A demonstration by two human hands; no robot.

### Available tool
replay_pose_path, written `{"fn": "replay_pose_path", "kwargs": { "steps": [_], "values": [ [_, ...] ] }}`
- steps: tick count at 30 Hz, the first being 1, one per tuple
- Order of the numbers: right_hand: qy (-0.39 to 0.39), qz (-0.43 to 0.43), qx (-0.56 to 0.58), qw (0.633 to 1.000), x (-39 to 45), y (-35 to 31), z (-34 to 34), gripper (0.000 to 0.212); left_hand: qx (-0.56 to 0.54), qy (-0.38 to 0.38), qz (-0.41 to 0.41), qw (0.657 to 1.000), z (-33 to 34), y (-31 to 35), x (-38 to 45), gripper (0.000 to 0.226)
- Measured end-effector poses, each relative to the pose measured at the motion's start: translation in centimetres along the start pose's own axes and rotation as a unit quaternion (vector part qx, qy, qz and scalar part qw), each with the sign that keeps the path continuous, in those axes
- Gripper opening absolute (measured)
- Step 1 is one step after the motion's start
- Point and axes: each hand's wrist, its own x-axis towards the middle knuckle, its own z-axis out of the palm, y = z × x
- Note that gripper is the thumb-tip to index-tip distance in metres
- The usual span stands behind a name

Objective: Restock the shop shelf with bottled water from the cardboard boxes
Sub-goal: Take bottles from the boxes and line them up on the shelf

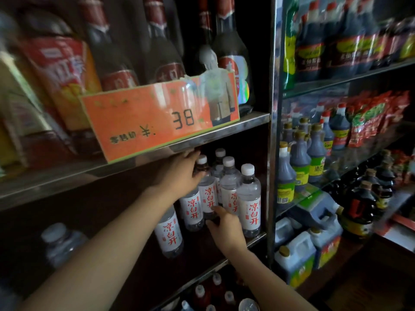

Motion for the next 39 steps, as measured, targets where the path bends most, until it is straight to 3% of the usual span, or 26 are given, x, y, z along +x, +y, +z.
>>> {"fn": "replay_pose_path", "kwargs": {
  "steps": [3,9,12,15,21,23,25,27,28,33,39],
  "values": [
    [-0.001,-0.019,-0.018,1.000,-1.8,-1.4,-1.7,0.042,0.059,-0.005,0.012,0.998,-1.4,-1.0,-4.4,0.068],
    [-0.026,-0.041,-0.054,0.997,-7.1,-4.9,-3.3,0.044,0.049,-0.041,-0.016,0.998,-3.9,-1.8,-14.5,0.072],
    [-0.052,-0.084,-0.108,0.989,-10.7,-7.0,-3.3,0.045,0.058,-0.071,-0.035,0.995,-5.1,-2.1,-19.9,0.073],
    [-0.057,-0.170,-0.183,0.967,-14.4,-8.8,-2.7,0.052,0.082,-0.095,-0.058,0.990,-6.3,-2.9,-25.9,0.090],
    [-0.156,-0.281,-0.206,0.924,-21.9,-13.5,-0.3,0.056,0.102,-0.142,-0.158,0.972,-9.2,-3.8,-40.2,0.065],
    [-0.186,-0.332,-0.195,0.904,-25.0,-15.6,1.1,0.054,0.106,-0.149,-0.220,0.958,-10.4,-3.6,-45.7,0.068],
    [-0.225,-0.382,-0.194,0.875,-28.4,-17.7,2.9,0.054,0.111,-0.138,-0.294,0.939,-11.7,-3.1,-51.6,0.086],
    [-0.271,-0.422,-0.194,0.843,-32.8,-19.8,4.8,0.057,0.091,-0.127,-0.367,0.917,-13.4,-1.4,-58.0,0.102],
    [-0.293,-0.442,-0.190,0.826,-35.4,-20.9,5.6,0.061,0.091,-0.133,-0.403,0.901,-14.2,-0.5,-61.4,0.100],
    [-0.391,-0.541,-0.154,0.728,-51.1,-26.3,9.1,0.053,0.085,-0.119,-0.596,0.789,-19.3,6.0,-78.7,0.054],
    [-0.522,-0.627,-0.093,0.571,-72.8,-28.6,9.8,0.053,0.091,-0.081,-0.792,0.599,-23.6,18.2,-98.8,0.070]
  ]
}}
